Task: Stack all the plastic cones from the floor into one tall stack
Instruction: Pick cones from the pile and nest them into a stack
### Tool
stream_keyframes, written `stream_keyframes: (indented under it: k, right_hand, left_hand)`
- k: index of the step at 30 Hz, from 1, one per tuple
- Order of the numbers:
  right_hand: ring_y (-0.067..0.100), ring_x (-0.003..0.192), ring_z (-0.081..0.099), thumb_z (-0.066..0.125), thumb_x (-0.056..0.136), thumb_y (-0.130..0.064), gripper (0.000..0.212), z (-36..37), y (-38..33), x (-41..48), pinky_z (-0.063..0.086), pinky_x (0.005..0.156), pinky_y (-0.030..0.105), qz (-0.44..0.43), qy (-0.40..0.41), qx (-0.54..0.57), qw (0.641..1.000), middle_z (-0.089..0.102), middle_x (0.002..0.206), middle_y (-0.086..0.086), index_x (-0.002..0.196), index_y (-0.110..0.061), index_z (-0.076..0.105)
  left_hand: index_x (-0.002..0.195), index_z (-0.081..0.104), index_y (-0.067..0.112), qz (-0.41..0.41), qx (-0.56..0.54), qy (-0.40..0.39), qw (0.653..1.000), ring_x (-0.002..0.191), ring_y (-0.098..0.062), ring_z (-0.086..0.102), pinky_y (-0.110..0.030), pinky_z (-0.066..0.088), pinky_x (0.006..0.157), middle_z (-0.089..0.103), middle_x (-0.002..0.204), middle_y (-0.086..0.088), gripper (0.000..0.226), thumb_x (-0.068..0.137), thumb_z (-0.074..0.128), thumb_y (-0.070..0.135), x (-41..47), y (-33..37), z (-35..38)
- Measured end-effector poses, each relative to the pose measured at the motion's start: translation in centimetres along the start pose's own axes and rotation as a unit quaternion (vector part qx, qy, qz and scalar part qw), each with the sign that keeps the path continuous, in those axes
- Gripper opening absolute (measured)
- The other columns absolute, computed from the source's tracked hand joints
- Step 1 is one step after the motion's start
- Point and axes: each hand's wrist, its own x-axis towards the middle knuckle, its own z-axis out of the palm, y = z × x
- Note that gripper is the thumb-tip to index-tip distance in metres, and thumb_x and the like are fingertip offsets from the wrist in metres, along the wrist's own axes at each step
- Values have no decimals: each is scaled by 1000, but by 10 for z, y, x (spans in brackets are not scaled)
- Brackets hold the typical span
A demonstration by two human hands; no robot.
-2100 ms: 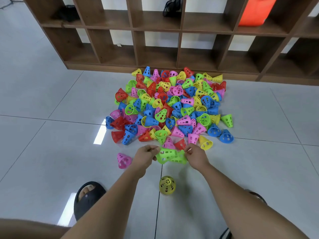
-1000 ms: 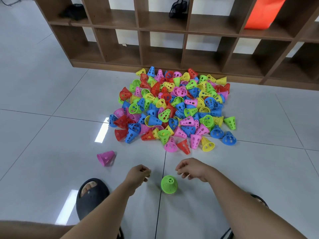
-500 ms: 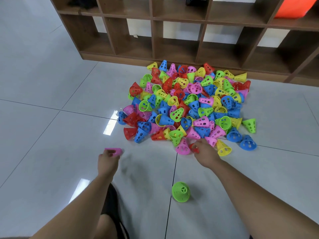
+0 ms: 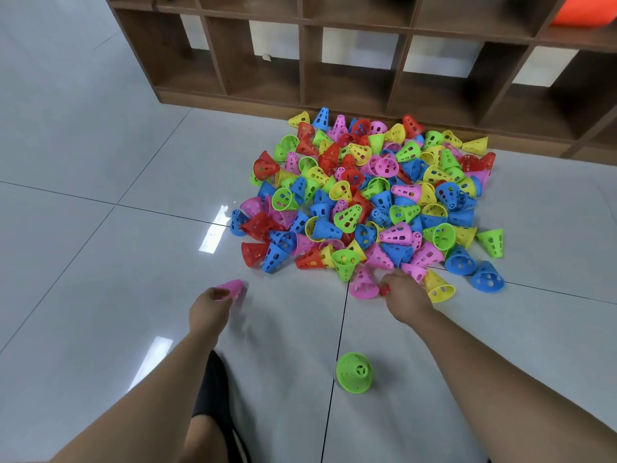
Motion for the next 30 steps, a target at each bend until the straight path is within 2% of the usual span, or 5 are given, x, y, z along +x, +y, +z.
stream_keyframes:
  k: [6, 10, 17, 25, 30]
  right_hand:
    - [27, 105, 67, 60, 86, 1, 42, -10, -2, -16, 56, 91, 42, -13, 37, 14, 999, 65, 126, 1, 111, -32, 68]
    - [24, 93, 67, 61, 85, 6, 35, -19, -1, -28, 57, 76, 36, -6, 68, 64, 996, 70, 102, 0, 95, -28, 64]
    - [22, 92, 65, 61, 82, 12, 38, -37, -5, -50, 54, 77, 33, -14, 106, 117, 987, 68, 102, 3, 100, -20, 73]
    - [10, 82, 64, 76, 88, -7, 13, -68, -15, -72, 43, 71, 12, -29, 163, 253, 953, 68, 93, -4, 90, -19, 70]
    - [20, 63, 68, 69, 102, -19, 11, -90, -27, -95, 62, 65, 37, 10, 115, 496, 860, 69, 82, 7, 94, -11, 68]
  left_hand:
    - [91, 76, 23, 31, -27, -40, 998, 89, -25, 71, -42, 60, 78, 77, 91, -2, 5, 95, 72, 21, -17, 18, 9]
    - [92, 80, 17, 59, -71, -135, 987, 91, -24, 69, -38, 58, 79, 78, 94, -5, 4, 94, 76, 16, -41, 44, 18]
    - [103, 77, 13, 132, -98, -273, 948, 76, -11, 58, -16, 44, 60, 75, 89, -2, 7, 98, 74, 15, -96, 96, 43]
    - [113, 76, 19, 154, -110, -363, 912, 78, -9, 60, -26, 42, 69, 70, 87, 5, 20, 97, 77, 30, -143, 125, 63]
    - [101, 79, 21, 149, -52, -414, 897, 77, -8, 57, -25, 41, 67, 70, 84, 7, 11, 100, 72, 30, -165, 118, 72]
